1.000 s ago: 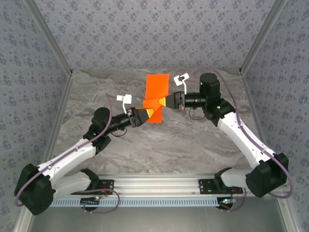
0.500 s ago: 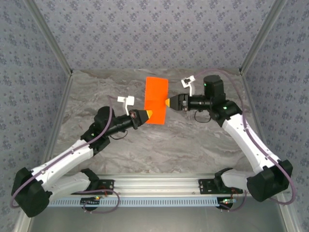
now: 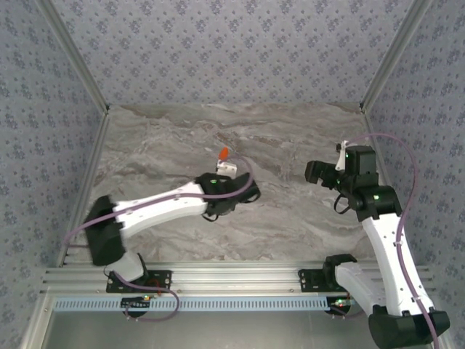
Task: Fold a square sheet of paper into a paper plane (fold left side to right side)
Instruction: Turn over the paper at the center of the table.
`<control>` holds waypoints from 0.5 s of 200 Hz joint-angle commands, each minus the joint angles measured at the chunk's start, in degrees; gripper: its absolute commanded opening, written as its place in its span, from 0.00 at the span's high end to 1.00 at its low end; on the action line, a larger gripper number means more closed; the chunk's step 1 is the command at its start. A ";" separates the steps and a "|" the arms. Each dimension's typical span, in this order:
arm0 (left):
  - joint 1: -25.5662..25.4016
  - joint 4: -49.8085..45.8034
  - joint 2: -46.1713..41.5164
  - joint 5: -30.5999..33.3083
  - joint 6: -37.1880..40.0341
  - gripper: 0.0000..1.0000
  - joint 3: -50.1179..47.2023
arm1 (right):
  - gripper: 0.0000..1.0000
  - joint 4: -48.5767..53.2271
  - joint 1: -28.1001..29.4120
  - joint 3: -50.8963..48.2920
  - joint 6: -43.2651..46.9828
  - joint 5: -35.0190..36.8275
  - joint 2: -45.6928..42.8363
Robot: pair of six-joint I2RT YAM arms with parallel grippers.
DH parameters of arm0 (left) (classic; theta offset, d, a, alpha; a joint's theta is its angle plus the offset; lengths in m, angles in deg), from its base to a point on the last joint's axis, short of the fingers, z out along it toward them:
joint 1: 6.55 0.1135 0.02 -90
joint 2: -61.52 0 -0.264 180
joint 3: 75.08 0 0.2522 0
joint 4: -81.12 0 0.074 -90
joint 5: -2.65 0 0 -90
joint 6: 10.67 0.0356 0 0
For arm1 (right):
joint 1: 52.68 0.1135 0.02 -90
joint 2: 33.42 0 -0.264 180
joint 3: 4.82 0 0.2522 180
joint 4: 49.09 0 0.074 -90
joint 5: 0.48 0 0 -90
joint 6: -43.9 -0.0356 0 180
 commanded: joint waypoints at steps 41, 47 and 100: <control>-1.52 -18.95 22.91 3.75 -5.44 1.00 14.00 | 0.00 3.27 -1.45 -2.16 1.35 4.48 -2.11; -1.48 -18.33 24.56 2.89 -4.65 1.00 14.88 | 0.00 3.37 -1.53 -2.27 1.36 4.38 -2.16; -1.10 -12.83 33.85 -5.76 2.54 0.95 21.17 | 0.00 3.54 -1.71 -2.49 1.27 3.62 -2.31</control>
